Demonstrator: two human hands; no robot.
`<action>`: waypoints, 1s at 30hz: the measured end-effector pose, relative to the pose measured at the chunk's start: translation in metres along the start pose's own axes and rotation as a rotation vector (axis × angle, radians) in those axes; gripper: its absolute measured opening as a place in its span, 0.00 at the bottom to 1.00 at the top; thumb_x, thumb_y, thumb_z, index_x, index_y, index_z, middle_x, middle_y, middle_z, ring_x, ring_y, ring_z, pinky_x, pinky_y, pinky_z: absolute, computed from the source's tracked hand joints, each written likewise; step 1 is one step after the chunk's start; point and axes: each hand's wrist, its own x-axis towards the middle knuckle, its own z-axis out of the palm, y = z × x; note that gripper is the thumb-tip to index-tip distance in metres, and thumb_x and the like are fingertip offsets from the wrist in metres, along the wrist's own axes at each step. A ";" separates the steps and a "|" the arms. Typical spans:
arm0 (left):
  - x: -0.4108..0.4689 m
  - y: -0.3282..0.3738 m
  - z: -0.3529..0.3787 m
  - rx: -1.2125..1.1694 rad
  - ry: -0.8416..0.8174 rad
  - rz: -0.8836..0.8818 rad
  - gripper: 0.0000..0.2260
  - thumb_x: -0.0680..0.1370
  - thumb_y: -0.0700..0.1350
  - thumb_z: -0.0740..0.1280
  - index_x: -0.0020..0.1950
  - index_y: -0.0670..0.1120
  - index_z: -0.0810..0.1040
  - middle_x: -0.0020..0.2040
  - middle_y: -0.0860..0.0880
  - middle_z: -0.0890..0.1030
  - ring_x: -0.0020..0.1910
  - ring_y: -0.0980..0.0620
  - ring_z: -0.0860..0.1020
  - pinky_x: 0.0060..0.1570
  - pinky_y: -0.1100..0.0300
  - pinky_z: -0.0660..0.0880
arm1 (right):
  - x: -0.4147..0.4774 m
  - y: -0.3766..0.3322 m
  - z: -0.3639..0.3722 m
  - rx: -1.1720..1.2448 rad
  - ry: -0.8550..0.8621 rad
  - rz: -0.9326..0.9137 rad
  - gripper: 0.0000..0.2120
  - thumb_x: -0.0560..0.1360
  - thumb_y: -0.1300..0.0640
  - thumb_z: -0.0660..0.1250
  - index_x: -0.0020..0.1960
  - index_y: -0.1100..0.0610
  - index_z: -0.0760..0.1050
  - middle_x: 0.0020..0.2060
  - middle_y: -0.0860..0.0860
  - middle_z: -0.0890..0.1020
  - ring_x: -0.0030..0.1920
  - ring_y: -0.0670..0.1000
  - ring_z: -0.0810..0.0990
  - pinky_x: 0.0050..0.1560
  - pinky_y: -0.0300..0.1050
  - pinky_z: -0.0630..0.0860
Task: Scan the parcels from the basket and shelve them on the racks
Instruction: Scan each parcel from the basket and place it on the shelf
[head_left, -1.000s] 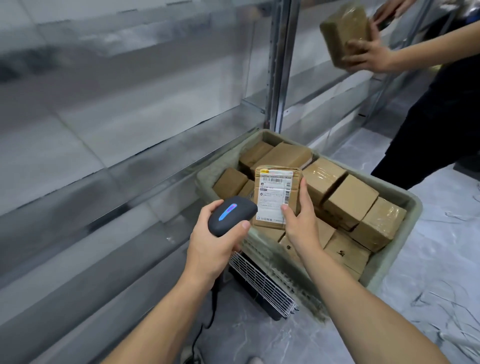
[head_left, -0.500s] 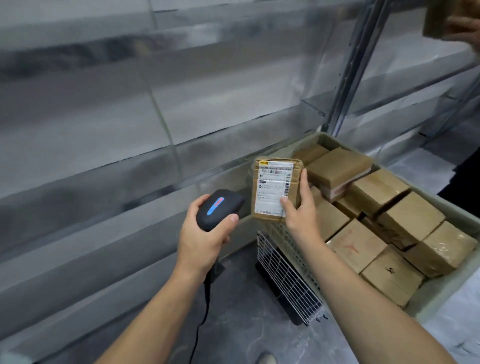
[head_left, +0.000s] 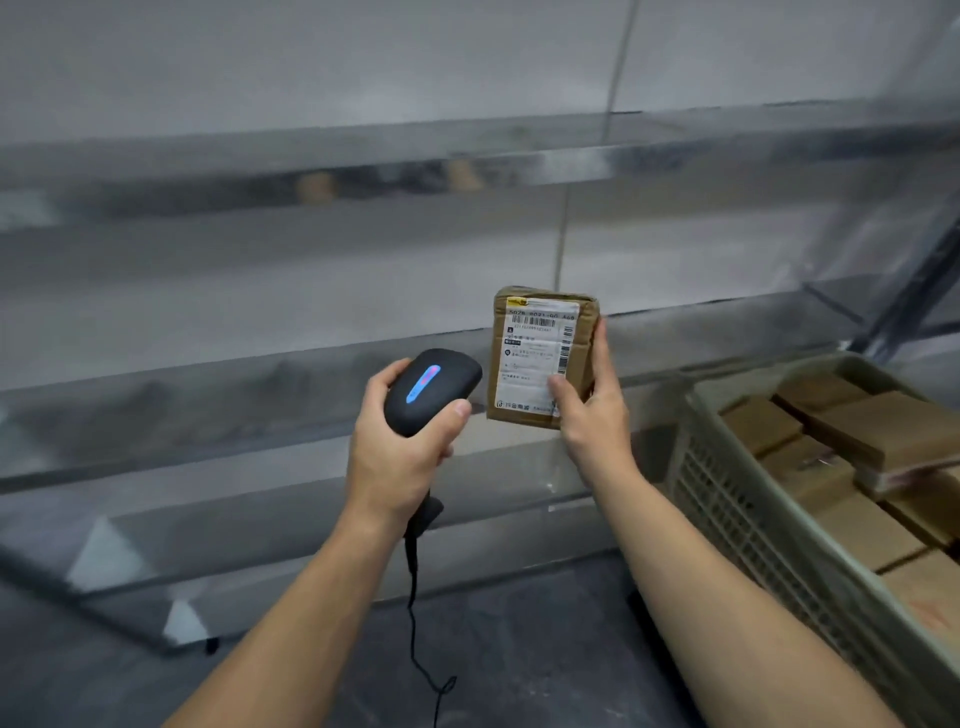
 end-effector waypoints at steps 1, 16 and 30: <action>0.002 0.005 -0.017 0.005 0.024 0.015 0.27 0.67 0.50 0.76 0.65 0.53 0.74 0.47 0.47 0.83 0.31 0.51 0.79 0.35 0.59 0.78 | 0.000 -0.010 0.018 0.035 -0.027 -0.019 0.37 0.81 0.54 0.65 0.73 0.21 0.49 0.75 0.44 0.69 0.72 0.50 0.71 0.70 0.60 0.73; 0.023 0.069 -0.189 -0.018 0.421 0.257 0.35 0.62 0.58 0.78 0.66 0.50 0.74 0.52 0.44 0.82 0.36 0.48 0.79 0.33 0.62 0.76 | 0.006 -0.149 0.209 0.340 -0.320 -0.277 0.39 0.80 0.58 0.66 0.69 0.18 0.53 0.72 0.44 0.73 0.69 0.47 0.74 0.68 0.54 0.76; 0.073 0.121 -0.248 0.034 0.674 0.421 0.27 0.62 0.59 0.76 0.59 0.59 0.75 0.47 0.46 0.82 0.31 0.50 0.79 0.33 0.57 0.76 | 0.057 -0.246 0.315 0.487 -0.519 -0.498 0.39 0.75 0.56 0.65 0.69 0.18 0.53 0.75 0.46 0.70 0.72 0.50 0.72 0.69 0.59 0.74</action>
